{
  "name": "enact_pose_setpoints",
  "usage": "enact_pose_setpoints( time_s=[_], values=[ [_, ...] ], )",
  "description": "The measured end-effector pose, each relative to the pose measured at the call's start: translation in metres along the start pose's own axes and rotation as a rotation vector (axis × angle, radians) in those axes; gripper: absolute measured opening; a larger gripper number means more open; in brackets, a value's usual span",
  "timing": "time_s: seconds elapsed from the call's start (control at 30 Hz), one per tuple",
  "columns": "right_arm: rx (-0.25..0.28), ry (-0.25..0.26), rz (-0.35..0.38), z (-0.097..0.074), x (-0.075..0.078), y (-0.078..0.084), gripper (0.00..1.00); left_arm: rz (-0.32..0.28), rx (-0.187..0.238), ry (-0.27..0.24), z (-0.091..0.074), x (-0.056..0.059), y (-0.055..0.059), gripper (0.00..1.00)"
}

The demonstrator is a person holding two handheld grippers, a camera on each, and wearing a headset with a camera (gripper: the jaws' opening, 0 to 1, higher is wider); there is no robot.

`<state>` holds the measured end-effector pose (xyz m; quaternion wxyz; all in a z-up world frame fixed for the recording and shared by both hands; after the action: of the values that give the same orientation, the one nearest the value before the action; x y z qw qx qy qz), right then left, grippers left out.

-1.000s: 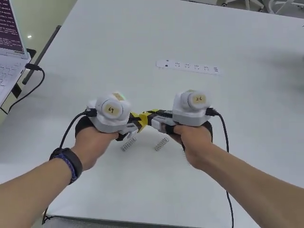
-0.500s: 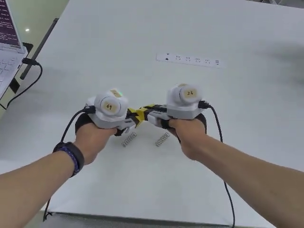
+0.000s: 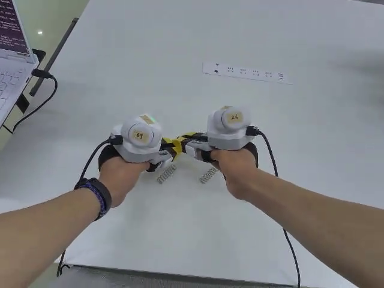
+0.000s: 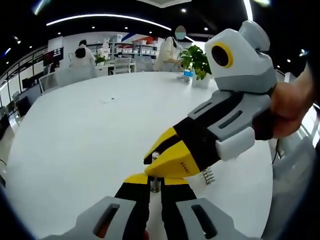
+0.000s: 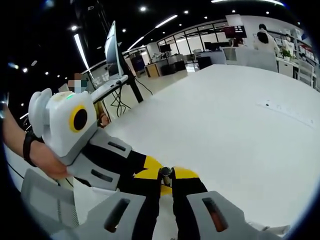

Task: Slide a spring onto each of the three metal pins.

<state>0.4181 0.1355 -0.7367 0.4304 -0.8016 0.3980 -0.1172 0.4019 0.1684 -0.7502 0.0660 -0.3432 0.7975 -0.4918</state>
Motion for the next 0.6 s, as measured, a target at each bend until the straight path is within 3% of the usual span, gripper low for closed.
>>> enact_pose_setpoints(
  time_s=[0.6],
  values=[
    [-0.023, 0.025, -0.030, 0.0069, -0.0011, 0.0073, 0.06, 0.002, -0.003, -0.002, 0.0057, -0.0082, 0.0104, 0.00]
  ],
)
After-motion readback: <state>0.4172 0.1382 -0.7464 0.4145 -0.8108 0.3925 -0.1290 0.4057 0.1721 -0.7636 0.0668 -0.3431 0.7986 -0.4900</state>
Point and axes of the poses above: the centre of the closed fingertips' face, and the gripper's own axes: z roughly forward along the fingers, x roughly to its right, y roughly out of its underside, the point moved 4 cm from there along -z, roughly backward along the fingers, and after that the axes turned 15 degrees about y, right-handed, at the moved point
